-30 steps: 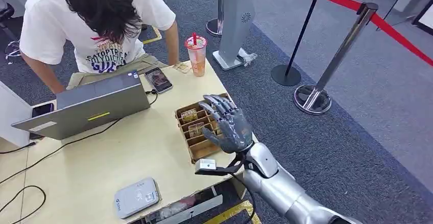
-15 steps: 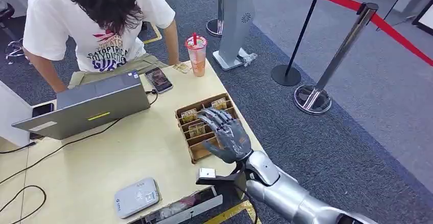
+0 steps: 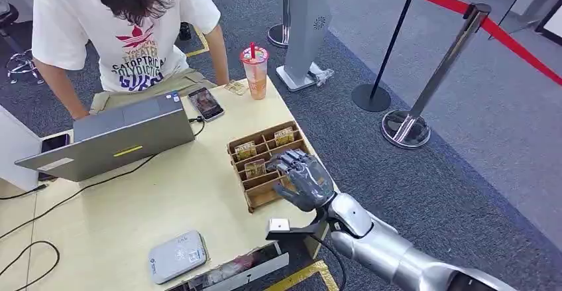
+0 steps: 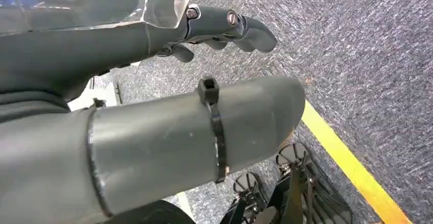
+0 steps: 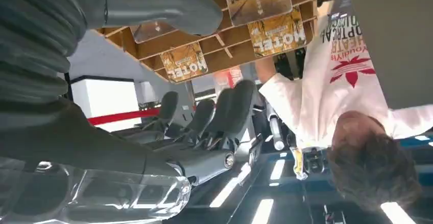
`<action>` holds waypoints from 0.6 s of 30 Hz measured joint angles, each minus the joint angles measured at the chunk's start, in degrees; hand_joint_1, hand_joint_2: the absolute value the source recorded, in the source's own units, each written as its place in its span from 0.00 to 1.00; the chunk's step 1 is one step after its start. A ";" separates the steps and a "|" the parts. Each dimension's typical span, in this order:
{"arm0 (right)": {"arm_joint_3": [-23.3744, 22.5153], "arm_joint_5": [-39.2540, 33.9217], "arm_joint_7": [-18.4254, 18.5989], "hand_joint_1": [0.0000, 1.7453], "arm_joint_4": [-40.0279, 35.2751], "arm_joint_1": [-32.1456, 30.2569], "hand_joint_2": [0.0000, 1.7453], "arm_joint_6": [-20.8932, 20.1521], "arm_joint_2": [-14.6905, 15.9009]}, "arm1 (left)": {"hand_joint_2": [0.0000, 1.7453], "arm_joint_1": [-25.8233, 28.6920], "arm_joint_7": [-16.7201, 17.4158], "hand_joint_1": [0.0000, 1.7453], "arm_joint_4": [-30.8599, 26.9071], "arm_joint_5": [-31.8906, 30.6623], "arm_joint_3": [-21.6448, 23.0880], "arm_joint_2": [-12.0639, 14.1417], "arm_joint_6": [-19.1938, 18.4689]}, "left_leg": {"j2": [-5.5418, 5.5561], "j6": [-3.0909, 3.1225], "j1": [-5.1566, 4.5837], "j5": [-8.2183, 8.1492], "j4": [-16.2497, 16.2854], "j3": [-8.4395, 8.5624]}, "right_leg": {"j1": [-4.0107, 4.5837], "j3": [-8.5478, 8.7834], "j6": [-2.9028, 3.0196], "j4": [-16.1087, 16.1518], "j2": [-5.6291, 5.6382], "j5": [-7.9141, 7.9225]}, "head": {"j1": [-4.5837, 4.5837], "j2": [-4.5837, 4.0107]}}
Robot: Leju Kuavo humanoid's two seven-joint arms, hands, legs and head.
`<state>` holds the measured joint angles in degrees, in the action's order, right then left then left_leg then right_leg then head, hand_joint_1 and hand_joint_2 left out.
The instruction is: Pass the card to the sensor for recognition and then transmit it.
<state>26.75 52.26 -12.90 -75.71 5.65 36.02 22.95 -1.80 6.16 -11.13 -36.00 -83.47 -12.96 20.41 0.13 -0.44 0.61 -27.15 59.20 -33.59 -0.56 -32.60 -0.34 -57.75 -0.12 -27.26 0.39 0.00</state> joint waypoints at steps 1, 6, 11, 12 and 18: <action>0.13 0.09 0.09 0.46 0.18 0.17 1.00 0.00 0.07 | 0.00 0.01 0.00 0.00 0.00 0.00 -0.02 0.00 0.00 | 0.00 0.00 0.00 0.00 0.00 -0.01 | 0.00 0.00 0.00 0.00 0.00 0.00 | 0.00 0.00; 0.57 0.83 0.29 0.39 1.49 2.09 1.00 -0.55 0.22 | 0.00 0.02 0.35 0.00 0.00 -0.02 -0.42 0.02 0.02 | -0.01 0.00 -0.01 0.01 0.00 0.00 | 0.00 0.00 -0.01 0.00 0.00 0.01 | 0.00 0.00; 1.29 1.68 0.90 0.31 2.69 4.36 1.00 -2.25 0.22 | 0.00 0.01 0.46 0.00 0.00 -0.02 -0.72 -0.02 0.28 | -0.01 0.00 -0.01 0.01 0.00 0.00 | -0.01 0.00 -0.02 0.00 0.00 0.02 | 0.00 0.00; 1.47 1.92 1.05 0.30 3.00 4.92 1.00 -2.65 0.22 | 0.00 0.01 0.55 0.00 0.00 -0.02 -0.74 -0.04 0.39 | -0.01 0.00 -0.01 0.01 0.00 0.01 | -0.01 0.00 -0.02 0.00 0.00 0.02 | 0.00 0.00; 1.64 2.30 1.18 0.30 3.33 5.59 1.00 -3.06 0.20 | 0.00 0.01 0.61 0.00 0.00 -0.02 -0.76 -0.07 0.50 | -0.01 0.00 -0.01 0.01 0.00 0.00 | -0.01 0.00 -0.02 0.00 0.00 0.02 | 0.00 0.00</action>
<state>28.39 54.56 -11.71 -72.39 11.24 32.96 23.15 -1.79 6.78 -11.13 -36.02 -84.24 -13.03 20.92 0.12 -0.44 0.61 -27.14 59.20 -33.59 -0.56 -32.59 -0.36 -57.75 -0.12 -27.24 0.39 0.00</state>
